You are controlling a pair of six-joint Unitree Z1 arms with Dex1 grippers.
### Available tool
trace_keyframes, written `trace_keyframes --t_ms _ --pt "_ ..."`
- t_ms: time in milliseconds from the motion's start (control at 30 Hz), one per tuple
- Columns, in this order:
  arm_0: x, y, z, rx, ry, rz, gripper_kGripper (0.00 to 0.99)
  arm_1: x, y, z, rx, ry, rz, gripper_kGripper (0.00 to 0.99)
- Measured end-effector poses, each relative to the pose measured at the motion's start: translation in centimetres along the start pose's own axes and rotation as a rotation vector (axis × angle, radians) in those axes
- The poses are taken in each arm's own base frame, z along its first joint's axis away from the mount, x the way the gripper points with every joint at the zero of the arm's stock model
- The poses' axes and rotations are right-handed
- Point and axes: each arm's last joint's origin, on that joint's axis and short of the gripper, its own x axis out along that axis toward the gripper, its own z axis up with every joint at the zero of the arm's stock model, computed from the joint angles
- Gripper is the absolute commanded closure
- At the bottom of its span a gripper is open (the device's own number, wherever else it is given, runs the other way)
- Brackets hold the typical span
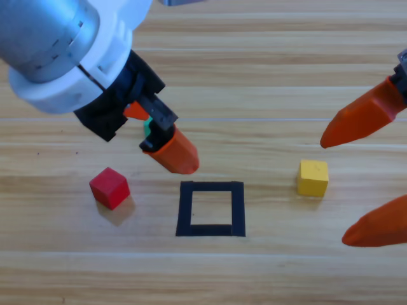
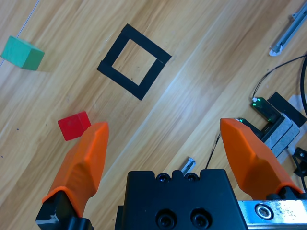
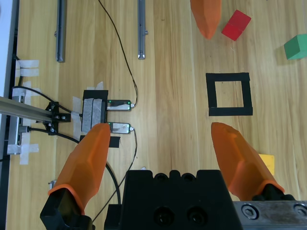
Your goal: Stack the blocks in the rectangular block: red at the bottom, yellow in the middle, green on top
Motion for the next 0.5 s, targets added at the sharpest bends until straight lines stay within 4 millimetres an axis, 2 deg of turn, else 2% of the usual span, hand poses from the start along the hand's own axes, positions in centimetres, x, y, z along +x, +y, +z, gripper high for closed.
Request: trace_keyframes --t_ms 333,500 --pt "-0.1 0.1 -0.2 -0.01 0.0 0.01 0.0 0.4 0.0 -0.5 0.008 0.023 -0.005 0.059" --pt "-0.5 0.1 -0.5 -0.011 -0.008 0.009 0.0 0.7 -0.8 -1.5 0.1 0.123 -0.195 0.051"
